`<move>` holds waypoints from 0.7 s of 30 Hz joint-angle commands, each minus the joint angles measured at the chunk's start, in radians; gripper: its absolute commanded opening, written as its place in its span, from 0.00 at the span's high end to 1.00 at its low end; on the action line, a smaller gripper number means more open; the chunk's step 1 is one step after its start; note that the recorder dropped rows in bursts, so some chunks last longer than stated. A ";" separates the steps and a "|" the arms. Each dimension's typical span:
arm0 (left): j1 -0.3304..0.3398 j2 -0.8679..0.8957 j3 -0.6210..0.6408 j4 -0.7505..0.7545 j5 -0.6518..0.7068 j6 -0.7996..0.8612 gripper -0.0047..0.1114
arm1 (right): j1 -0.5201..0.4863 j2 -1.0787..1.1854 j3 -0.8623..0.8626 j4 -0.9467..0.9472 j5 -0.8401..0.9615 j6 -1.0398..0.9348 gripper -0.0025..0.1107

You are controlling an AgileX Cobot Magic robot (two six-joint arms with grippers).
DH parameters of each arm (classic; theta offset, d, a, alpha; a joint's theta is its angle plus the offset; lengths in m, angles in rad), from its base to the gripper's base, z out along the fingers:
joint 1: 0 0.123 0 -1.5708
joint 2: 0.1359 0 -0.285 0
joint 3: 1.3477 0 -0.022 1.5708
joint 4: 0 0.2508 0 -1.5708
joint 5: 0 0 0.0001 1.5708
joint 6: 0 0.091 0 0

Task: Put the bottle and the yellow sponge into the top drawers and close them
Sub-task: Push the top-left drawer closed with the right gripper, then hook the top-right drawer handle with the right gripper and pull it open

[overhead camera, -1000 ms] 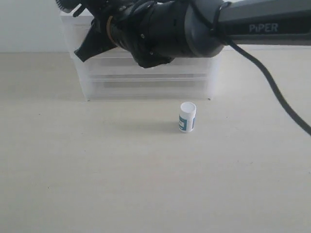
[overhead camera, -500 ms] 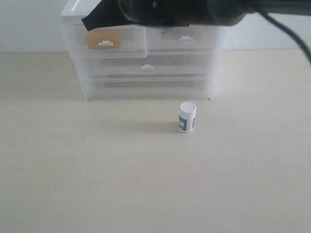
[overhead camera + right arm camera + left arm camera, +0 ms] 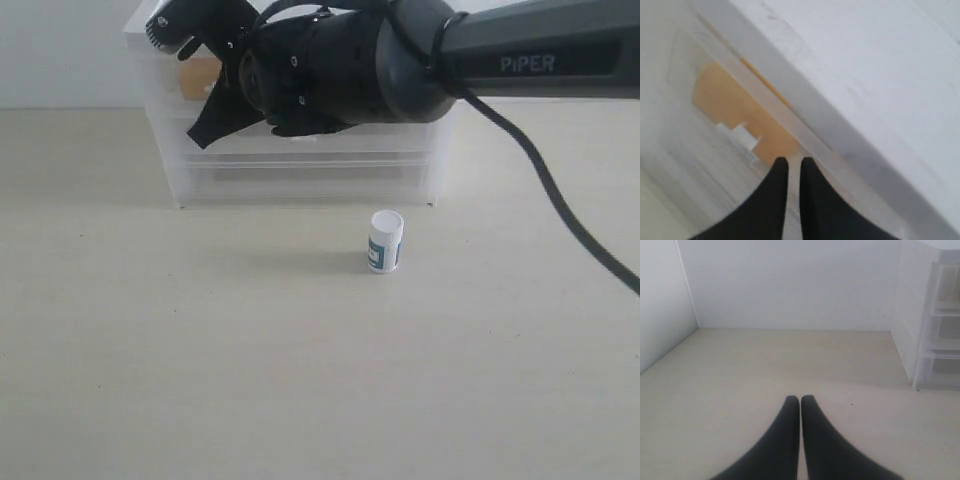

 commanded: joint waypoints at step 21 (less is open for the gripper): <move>-0.002 0.004 0.003 -0.007 -0.001 -0.009 0.93 | -0.443 -0.501 0.570 -0.286 -0.483 1.025 0.98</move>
